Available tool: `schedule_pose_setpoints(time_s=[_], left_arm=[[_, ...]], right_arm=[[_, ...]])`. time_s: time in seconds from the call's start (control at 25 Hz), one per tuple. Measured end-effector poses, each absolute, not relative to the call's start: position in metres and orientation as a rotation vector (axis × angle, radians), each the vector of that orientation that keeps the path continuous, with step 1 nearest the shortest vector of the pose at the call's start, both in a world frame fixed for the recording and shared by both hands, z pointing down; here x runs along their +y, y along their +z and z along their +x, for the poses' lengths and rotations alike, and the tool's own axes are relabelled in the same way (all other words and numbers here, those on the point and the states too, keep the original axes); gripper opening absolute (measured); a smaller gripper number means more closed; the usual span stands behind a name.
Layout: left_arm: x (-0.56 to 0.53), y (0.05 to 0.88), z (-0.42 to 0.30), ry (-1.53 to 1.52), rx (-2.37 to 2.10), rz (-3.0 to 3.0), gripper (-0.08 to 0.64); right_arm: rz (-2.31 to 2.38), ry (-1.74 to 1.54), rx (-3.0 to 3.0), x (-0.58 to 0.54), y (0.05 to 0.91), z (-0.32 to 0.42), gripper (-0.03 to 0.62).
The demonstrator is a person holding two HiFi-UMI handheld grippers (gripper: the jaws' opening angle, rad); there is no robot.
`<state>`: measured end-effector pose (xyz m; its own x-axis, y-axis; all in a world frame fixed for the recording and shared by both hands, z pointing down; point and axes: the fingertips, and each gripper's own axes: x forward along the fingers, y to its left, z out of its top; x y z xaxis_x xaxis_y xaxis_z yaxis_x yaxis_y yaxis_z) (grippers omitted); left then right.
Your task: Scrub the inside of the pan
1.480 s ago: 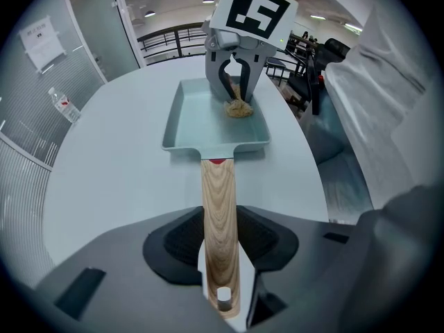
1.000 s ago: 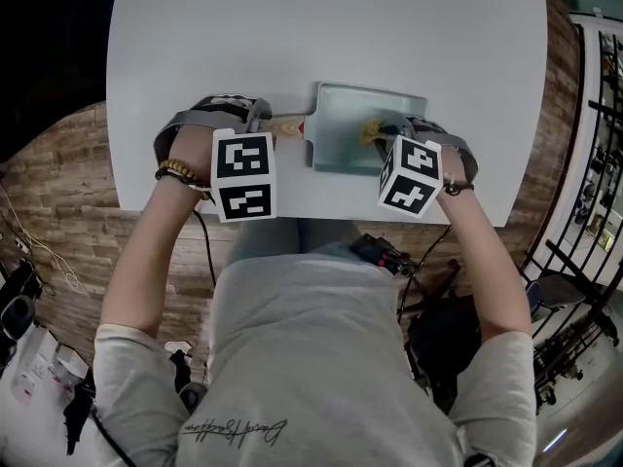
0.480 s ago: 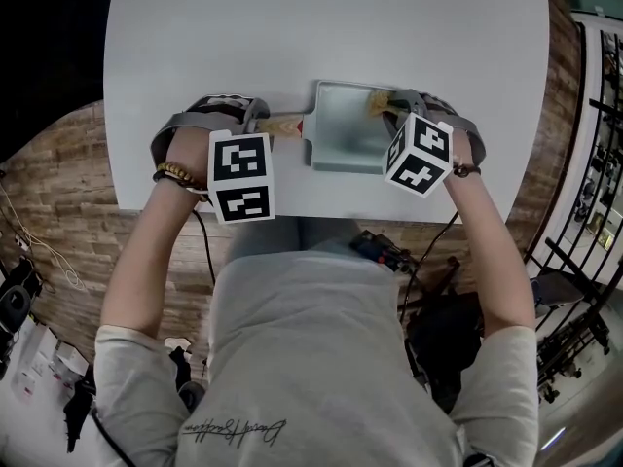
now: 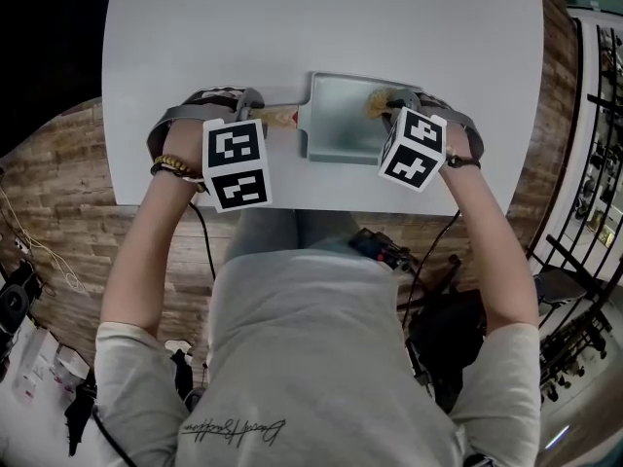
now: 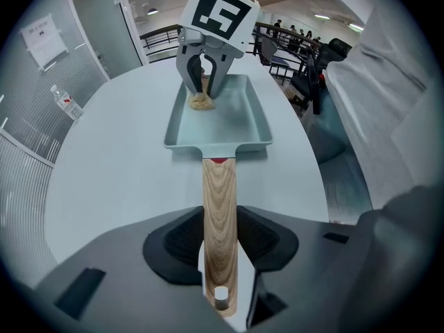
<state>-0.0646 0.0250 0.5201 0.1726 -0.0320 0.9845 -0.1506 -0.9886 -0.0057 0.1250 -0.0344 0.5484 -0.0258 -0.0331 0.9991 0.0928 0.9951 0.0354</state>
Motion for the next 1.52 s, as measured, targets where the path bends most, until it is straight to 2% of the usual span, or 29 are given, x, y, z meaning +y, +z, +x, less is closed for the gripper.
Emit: schedule_pose_setpoints(time_s=[0.76, 1.2, 1.52], left_arm=[[0.018, 0.525, -0.067, 1.954, -0.196, 2.317, 0.149], [0.017, 0.524, -0.066, 2.010, -0.117, 2.324, 0.150], [0.022, 0.524, -0.066, 1.996, -0.106, 2.326, 0.150]], right_arm=[[-0.318, 0.190, -1.467, 0.039, 0.548, 0.142, 0.066], [-0.244, 0.117, -1.504, 0.031, 0.548, 0.141, 0.067], [-0.003, -0.076, -1.577, -0.036, 0.553, 0.127, 0.071]])
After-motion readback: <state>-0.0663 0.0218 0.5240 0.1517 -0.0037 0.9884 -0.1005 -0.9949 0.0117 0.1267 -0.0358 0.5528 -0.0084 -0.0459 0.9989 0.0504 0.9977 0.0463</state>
